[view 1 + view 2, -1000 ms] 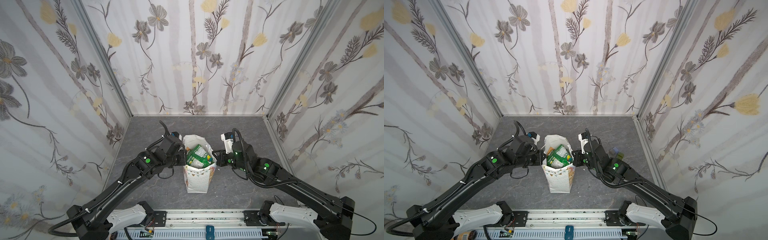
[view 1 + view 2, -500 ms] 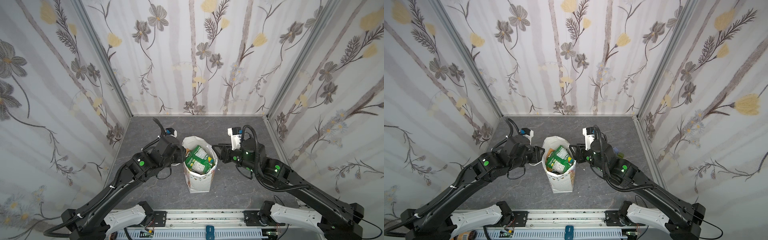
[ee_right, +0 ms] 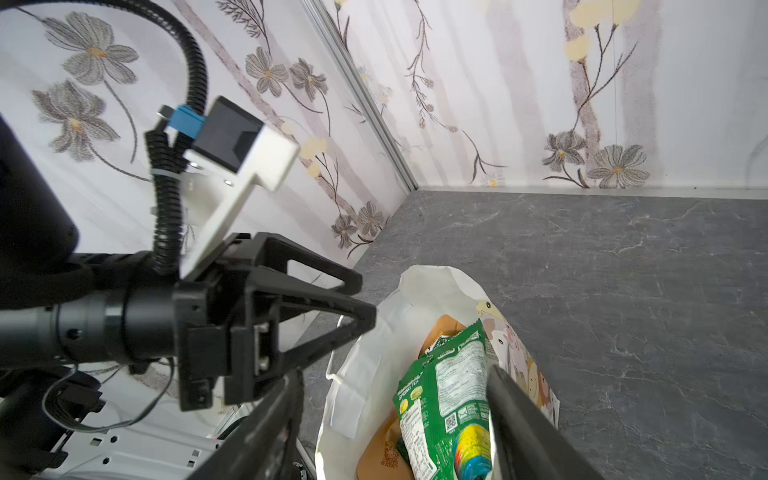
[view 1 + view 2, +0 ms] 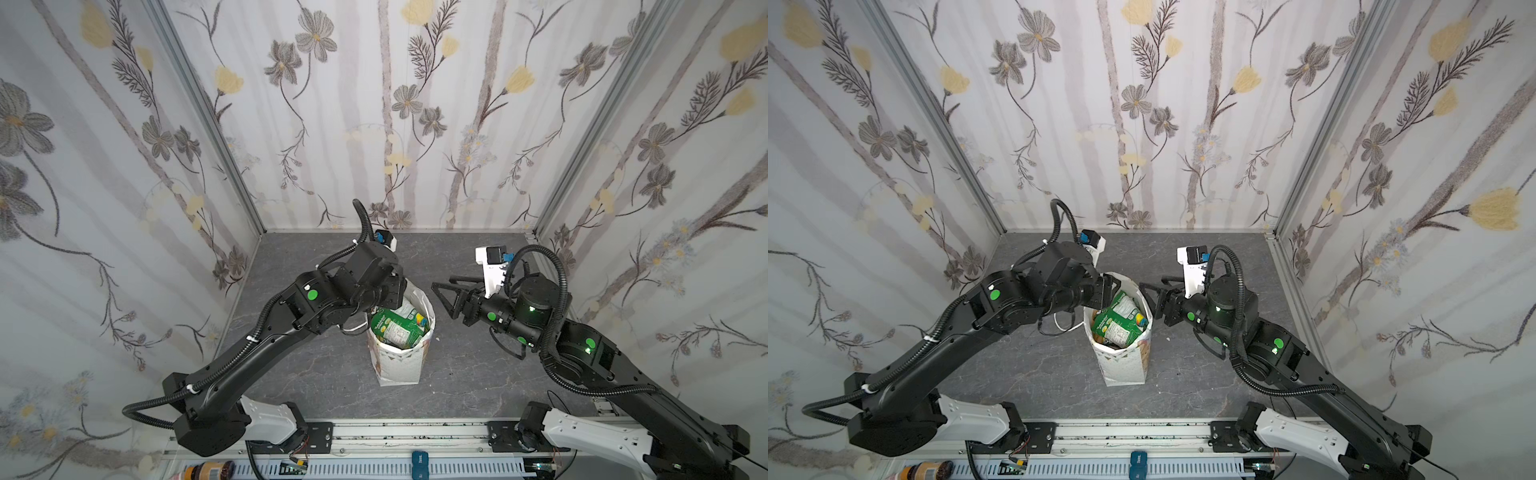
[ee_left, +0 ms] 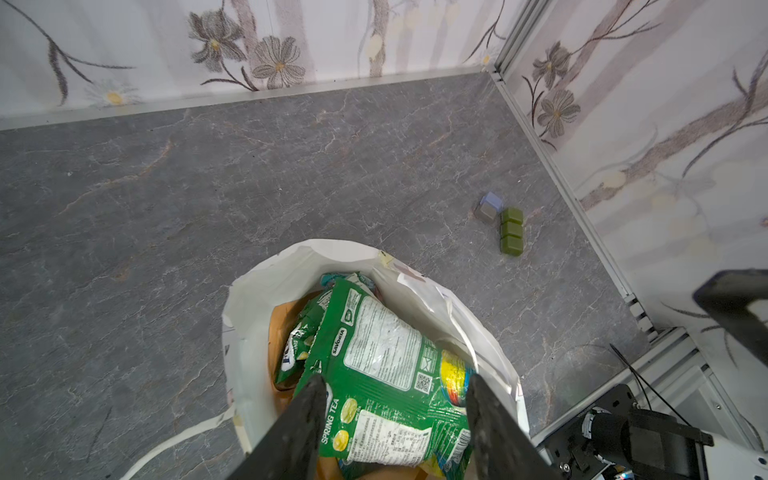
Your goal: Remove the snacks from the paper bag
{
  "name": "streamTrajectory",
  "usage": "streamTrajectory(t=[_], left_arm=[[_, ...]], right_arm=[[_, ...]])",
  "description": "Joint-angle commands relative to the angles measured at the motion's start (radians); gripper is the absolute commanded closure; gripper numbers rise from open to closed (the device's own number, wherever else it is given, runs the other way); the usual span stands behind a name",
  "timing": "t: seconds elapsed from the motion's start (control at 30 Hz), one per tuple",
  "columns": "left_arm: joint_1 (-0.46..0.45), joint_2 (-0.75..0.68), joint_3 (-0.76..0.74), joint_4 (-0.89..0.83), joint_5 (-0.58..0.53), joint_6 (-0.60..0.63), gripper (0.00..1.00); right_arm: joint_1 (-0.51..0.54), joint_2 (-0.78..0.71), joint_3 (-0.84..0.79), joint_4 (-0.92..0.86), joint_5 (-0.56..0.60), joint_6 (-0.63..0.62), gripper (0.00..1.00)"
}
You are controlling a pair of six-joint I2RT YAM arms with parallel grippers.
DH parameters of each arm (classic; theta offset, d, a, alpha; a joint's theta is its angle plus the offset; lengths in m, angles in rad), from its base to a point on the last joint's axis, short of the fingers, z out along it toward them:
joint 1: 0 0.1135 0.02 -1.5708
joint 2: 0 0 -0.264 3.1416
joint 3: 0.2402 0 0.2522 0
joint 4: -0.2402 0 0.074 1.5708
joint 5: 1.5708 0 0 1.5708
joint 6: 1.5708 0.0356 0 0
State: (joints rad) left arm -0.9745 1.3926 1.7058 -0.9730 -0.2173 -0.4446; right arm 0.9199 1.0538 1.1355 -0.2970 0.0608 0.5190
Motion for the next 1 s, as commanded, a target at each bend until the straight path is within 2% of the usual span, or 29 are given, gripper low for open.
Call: streamTrajectory(t=[0.0, 0.23, 0.4, 0.8, 0.97], left_arm=[[-0.021, 0.051, 0.006, -0.043, -0.042, -0.055, 0.44], [-0.044, 0.154, -0.018, -0.048, -0.036, -0.111, 0.44], [-0.045, 0.194, -0.028, -0.078, -0.111, -0.133, 0.46], [-0.043, 0.247, -0.106, 0.025, -0.069, -0.115, 0.43], [-0.039, 0.263, -0.126, 0.033, -0.073, -0.126, 0.5]], right_arm=[[-0.002, -0.027, -0.033, 0.07, 0.0, -0.032, 0.24], [-0.006, -0.082, -0.086, 0.07, 0.042, -0.037, 0.2], [-0.008, -0.104, -0.103, 0.066, 0.048, -0.042, 0.18], [-0.009, -0.112, -0.108, 0.028, 0.061, -0.052, 0.17], [-0.009, -0.113, -0.114, 0.024, 0.054, -0.044, 0.17]])
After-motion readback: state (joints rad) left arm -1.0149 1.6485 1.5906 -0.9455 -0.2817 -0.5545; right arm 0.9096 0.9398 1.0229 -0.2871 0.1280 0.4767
